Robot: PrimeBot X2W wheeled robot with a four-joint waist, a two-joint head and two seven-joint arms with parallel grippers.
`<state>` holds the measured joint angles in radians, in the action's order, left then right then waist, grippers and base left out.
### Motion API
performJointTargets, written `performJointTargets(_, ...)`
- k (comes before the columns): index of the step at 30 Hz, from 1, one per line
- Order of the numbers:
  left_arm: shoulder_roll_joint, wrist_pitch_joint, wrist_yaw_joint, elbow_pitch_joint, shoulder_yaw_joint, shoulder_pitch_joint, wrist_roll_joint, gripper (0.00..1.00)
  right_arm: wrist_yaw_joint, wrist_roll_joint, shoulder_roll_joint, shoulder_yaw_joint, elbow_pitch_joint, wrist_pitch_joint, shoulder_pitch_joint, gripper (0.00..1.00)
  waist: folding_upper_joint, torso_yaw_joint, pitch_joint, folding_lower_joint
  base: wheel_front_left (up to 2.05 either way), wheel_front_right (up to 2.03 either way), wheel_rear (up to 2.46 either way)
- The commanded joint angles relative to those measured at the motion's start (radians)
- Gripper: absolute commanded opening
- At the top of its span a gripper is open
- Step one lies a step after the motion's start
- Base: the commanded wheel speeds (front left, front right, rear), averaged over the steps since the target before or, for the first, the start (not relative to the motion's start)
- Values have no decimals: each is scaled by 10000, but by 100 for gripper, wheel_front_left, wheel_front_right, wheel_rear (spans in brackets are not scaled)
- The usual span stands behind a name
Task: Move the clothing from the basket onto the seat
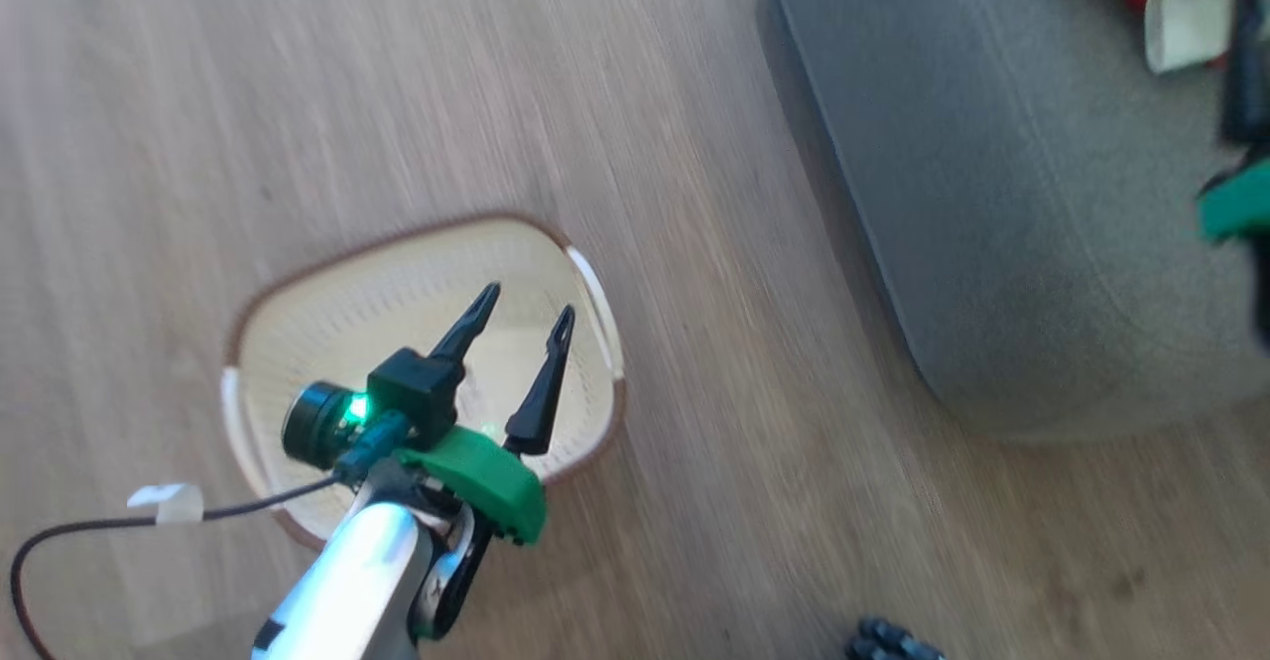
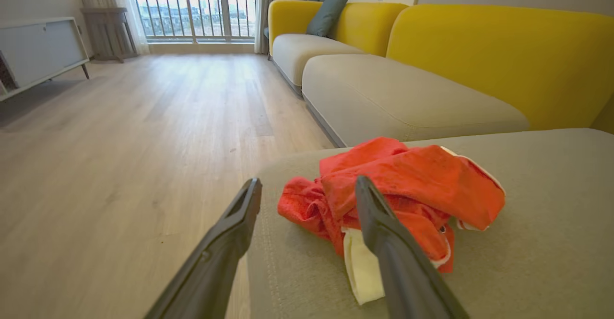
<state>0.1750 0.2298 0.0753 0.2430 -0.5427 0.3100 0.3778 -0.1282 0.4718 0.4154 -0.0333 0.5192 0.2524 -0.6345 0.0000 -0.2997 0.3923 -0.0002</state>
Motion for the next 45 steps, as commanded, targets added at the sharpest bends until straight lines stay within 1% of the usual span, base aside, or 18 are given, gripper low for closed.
performJointTargets(1, -42, 157, 91, -110, 476, -29, 127, 100, -25, -45, -3, -223, -462, 92, 532, 100, 0, 893, -1507, 2, 0, 0, 0)
performJointTargets(5, -5, 284, 150, 478, 968, -348, 290, 100, -25, -285, -431, -689, -1012, 92, 1862, 100, 0, 1602, -2366, 2, 0, 0, 0)
performJointTargets(9, 90, 312, 213, 808, 1616, -688, 352, 100, -25, -390, -1060, -872, -1370, 93, 2884, 100, 0, 2133, -2976, 2, 0, 0, 0)
performJointTargets(13, 48, 316, 244, 817, 2348, -1135, 268, 100, -25, -686, -1684, -817, -1608, 93, 3695, 100, 0, 2527, -3376, 2, 0, 0, 0)
performJointTargets(14, 48, 316, 244, 817, 2348, -1135, 268, 100, -25, -686, -1684, -817, -1608, 93, 3695, 100, 0, 2527, -3376, 2, 0, 0, 0)
performJointTargets(15, 24, 316, 235, 827, 2489, -1246, 197, 100, -25, -756, -1863, -761, -1630, 93, 3895, 100, 0, 2628, -3480, 2, 0, 0, 0)
performJointTargets(18, -102, 317, 218, 932, 2893, -1543, -4, 100, -25, -1317, -2240, -696, -1607, 93, 4470, 100, 0, 2898, -3706, 2, 0, 0, 0)
performJointTargets(19, -227, 318, 202, 990, 3199, -1701, -87, 100, -25, -1564, -2594, -637, -1560, 93, 4781, 100, 0, 3010, -3807, 2, 0, 0, 0)
performJointTargets(20, -227, 318, 202, 990, 3199, -1701, -87, 100, -25, -1564, -2594, -637, -1560, 93, 4781, 100, 0, 3010, -3807, 2, 0, 0, 0)
performJointTargets(23, -345, 318, 217, 1065, 3601, -1889, -317, 100, -25, -2110, -3013, -540, -1635, 93, 5103, 100, 0, 3078, -3866, 2, 0, 0, 0)
performJointTargets(25, -459, 318, 160, 1046, 3838, -1966, -428, 100, -25, -2241, -3223, -564, -1675, 93, 5276, 100, 0, 3095, -3886, 2, 0, 0, 0)
performJointTargets(33, -796, 319, -215, 989, 4395, -2090, -858, 100, -25, -2653, -3464, -491, -1871, 93, 5383, 100, 0, 3077, -3915, 2, 0, 0, 0)
performJointTargets(34, -854, 194, -204, 1310, 4035, -2326, -807, 0, 0, -2602, -3459, -311, -1512, -2, 5638, 0, 0, 3080, -3916, 2, 0, 0, 0)
performJointTargets(37, -877, 155, -205, 1704, 4009, -2452, -781, 0, 0, -2572, -3463, -355, -1090, -28, 5760, 0, 0, 3080, -3919, 2, 0, 0, 0)
performJointTargets(45, -901, -107, -323, 1632, 4206, -2396, 46, 0, -2, -1684, -3475, -226, -1185, -272, 5719, 0, 0, 3074, -3918, 2, 0, 0, 0)
